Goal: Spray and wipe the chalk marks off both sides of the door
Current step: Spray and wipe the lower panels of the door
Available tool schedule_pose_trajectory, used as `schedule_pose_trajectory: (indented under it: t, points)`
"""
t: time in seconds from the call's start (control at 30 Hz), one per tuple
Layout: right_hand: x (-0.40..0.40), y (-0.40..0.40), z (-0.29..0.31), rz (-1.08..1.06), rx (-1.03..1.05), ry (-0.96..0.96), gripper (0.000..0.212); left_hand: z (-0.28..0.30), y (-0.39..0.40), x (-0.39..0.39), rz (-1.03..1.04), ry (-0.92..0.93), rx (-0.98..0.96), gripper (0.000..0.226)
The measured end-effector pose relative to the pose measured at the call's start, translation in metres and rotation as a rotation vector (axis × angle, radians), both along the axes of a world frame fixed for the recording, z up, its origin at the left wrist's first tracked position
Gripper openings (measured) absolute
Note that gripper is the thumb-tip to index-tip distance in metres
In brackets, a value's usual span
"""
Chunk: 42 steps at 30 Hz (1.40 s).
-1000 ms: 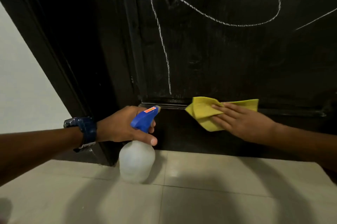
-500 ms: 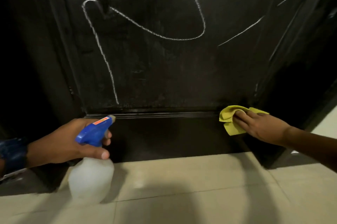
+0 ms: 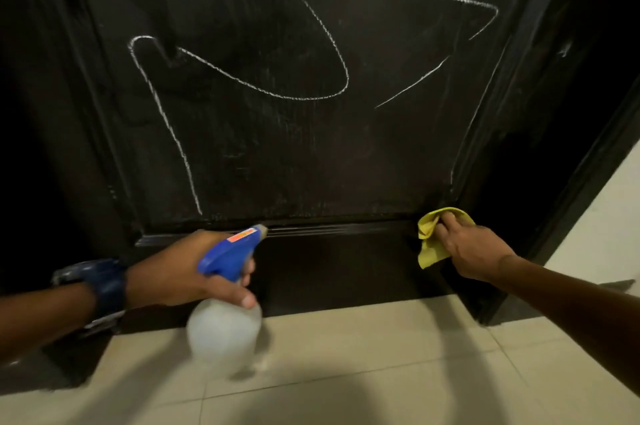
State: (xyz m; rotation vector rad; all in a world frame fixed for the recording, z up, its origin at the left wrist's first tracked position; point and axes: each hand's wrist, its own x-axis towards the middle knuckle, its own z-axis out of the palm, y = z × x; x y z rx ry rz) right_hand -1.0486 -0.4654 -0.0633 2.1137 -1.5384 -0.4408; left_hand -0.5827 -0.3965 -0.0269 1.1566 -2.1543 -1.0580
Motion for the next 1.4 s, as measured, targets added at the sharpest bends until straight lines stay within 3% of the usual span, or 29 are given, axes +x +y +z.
schedule_pose_trajectory:
  t: [0.37,0.5,0.6,0.77,0.87,0.97,1.07,1.2,1.3,1.4]
  points:
    - [0.027,-0.013,0.002,-0.158,0.006,-0.174,0.029,0.02,-0.001,-0.057,-0.084,-0.182,-0.052,0.039]
    - [0.015,-0.013,0.013,-0.057,0.021,-0.087,0.025,0.025,-0.002,-0.055,-0.058,-0.162,-0.078,0.045]
    - [-0.003,-0.011,0.032,0.06,-0.092,-0.11,0.023,0.026,-0.005,-0.055,-0.071,-0.173,-0.086,0.049]
    - [-0.021,-0.026,0.096,0.227,-0.515,-0.53,0.026,0.018,-0.012,-0.053,-0.053,-0.141,-0.096,0.051]
    - [-0.012,-0.047,0.154,0.202,-0.748,-0.836,0.03,0.013,-0.017,-0.052,-0.047,-0.114,-0.107,0.049]
    - [0.007,-0.051,0.16,0.222,-0.866,-1.016,0.024,0.008,-0.022,-0.052,-0.038,-0.102,-0.104,0.048]
    - [0.007,-0.038,0.096,0.167,-0.73,-1.036,0.035,0.007,-0.023,-0.052,-0.037,-0.085,-0.088,0.055]
    - [-0.003,-0.021,0.001,-0.073,-0.275,-0.75,0.036,0.011,-0.02,-0.054,-0.02,-0.016,-0.107,0.068]
    - [0.007,-0.017,-0.018,-0.165,-0.167,-0.768,0.034,0.019,-0.019,-0.06,-0.055,-0.024,-0.09,0.059]
    - [0.014,-0.017,-0.003,-0.166,-0.206,-0.903,0.028,0.033,-0.016,-0.069,-0.117,-0.014,-0.066,0.048]
